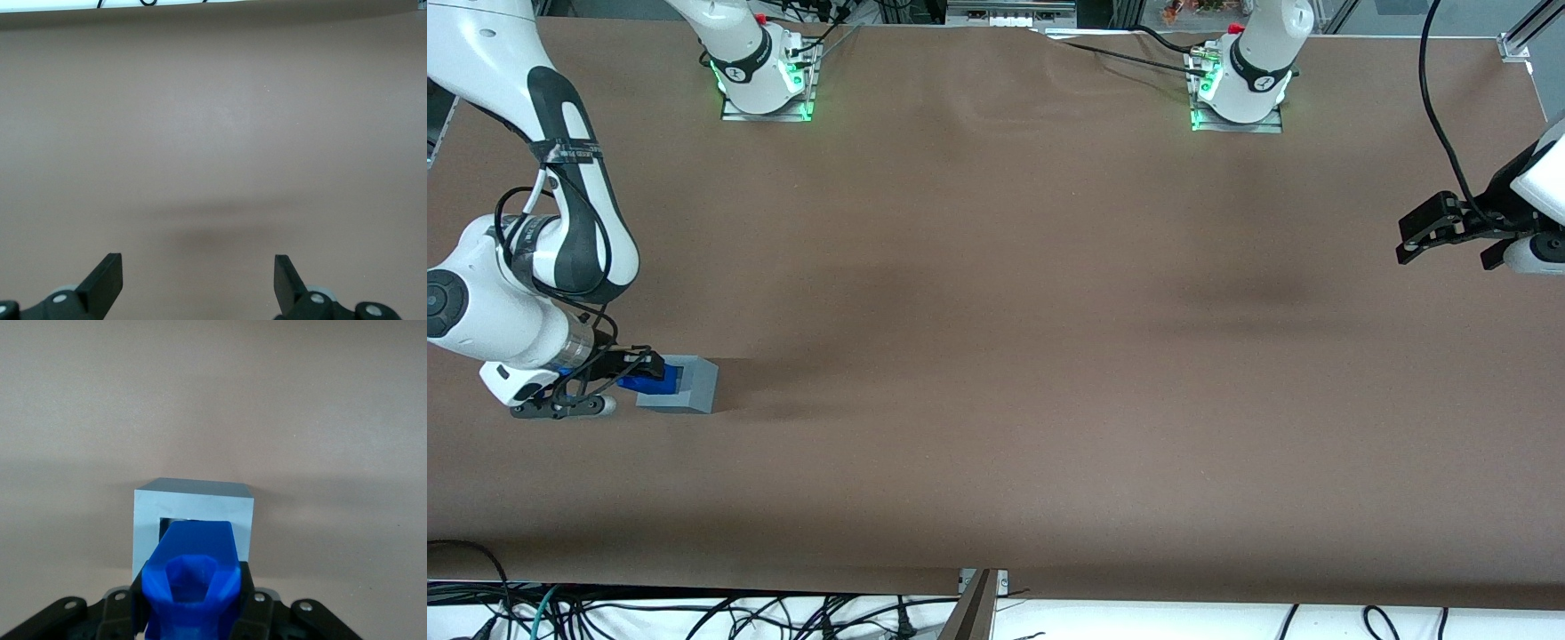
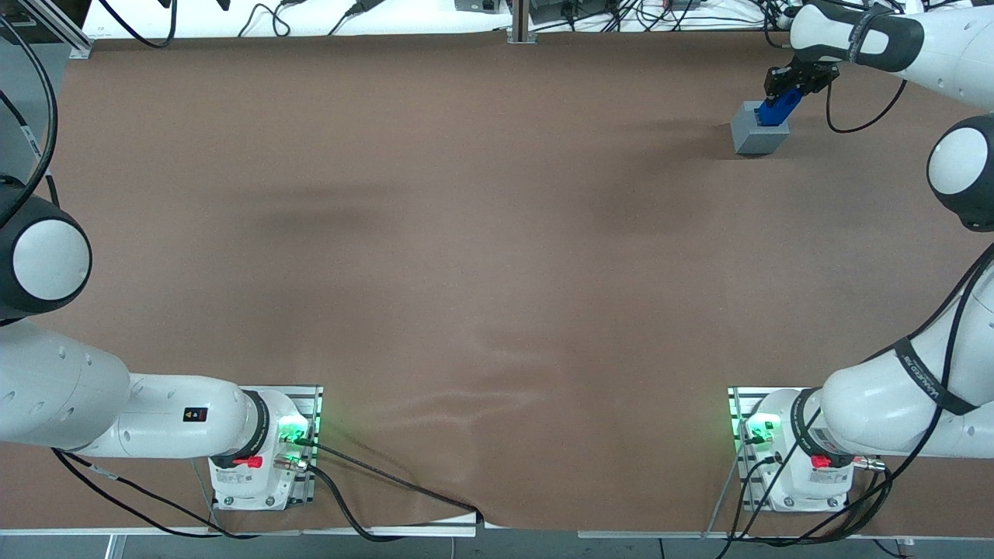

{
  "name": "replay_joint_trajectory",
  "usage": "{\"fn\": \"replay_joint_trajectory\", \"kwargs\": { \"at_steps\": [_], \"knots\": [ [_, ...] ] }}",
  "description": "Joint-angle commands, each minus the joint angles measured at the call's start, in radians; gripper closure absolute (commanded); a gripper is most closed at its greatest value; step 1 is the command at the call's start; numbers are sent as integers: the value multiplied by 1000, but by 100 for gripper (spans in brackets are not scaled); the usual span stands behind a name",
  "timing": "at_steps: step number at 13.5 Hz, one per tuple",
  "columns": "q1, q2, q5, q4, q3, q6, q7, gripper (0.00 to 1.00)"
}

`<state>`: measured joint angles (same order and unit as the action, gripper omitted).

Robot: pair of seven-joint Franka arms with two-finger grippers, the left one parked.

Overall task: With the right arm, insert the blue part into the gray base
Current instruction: 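Lower the blue block into the gray base's square hole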

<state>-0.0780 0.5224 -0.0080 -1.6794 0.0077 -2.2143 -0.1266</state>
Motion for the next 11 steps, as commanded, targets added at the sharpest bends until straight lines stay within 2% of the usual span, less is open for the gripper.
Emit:
{"fn": "replay_joint_trajectory", "kwargs": {
  "at_steps": [1, 11],
  "knots": [
    [-3, 5, -13, -13, 3, -31, 22, 97],
    [4, 8, -24, -19, 9, -30, 90, 97]
  ]
}}
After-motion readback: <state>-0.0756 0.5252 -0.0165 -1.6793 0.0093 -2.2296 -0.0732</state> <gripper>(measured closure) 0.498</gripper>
